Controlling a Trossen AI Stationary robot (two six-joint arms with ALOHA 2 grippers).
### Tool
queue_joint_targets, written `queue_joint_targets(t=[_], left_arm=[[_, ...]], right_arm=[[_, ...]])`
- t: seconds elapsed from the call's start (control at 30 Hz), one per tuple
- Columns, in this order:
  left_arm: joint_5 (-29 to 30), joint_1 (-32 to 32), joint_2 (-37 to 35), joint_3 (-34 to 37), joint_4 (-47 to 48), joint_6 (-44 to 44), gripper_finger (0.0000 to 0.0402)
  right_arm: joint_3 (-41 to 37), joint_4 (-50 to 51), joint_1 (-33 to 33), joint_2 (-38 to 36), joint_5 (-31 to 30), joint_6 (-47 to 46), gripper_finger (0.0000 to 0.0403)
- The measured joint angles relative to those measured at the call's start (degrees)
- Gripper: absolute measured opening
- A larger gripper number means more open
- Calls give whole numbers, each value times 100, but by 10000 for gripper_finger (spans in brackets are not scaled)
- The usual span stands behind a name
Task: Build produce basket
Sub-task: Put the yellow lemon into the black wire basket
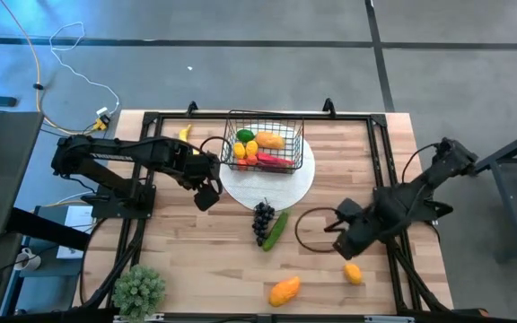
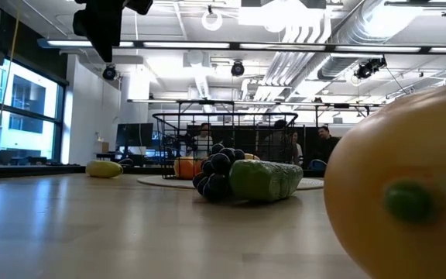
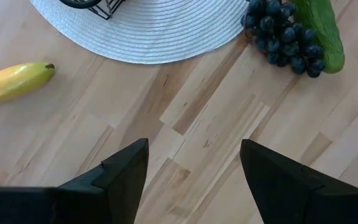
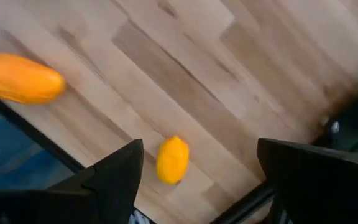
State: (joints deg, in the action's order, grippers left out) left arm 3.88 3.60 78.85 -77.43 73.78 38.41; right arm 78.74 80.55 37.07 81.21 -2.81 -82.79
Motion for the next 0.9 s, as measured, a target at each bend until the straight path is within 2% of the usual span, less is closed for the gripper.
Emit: queue_joint_targets(t=[0.23, 0.6, 0.9], left_arm=[[0, 0, 0, 0, -2, 0, 243], [-2, 0, 0, 0, -9, -2, 243], [-2, 0, 0, 0, -11, 0, 243]], right_arm=[[-805, -966, 572, 4, 272, -732, 296], [-1969, -2513, 1088, 4, 538, -2133, 296], [-2962, -4109, 1356, 4, 652, -2825, 296]])
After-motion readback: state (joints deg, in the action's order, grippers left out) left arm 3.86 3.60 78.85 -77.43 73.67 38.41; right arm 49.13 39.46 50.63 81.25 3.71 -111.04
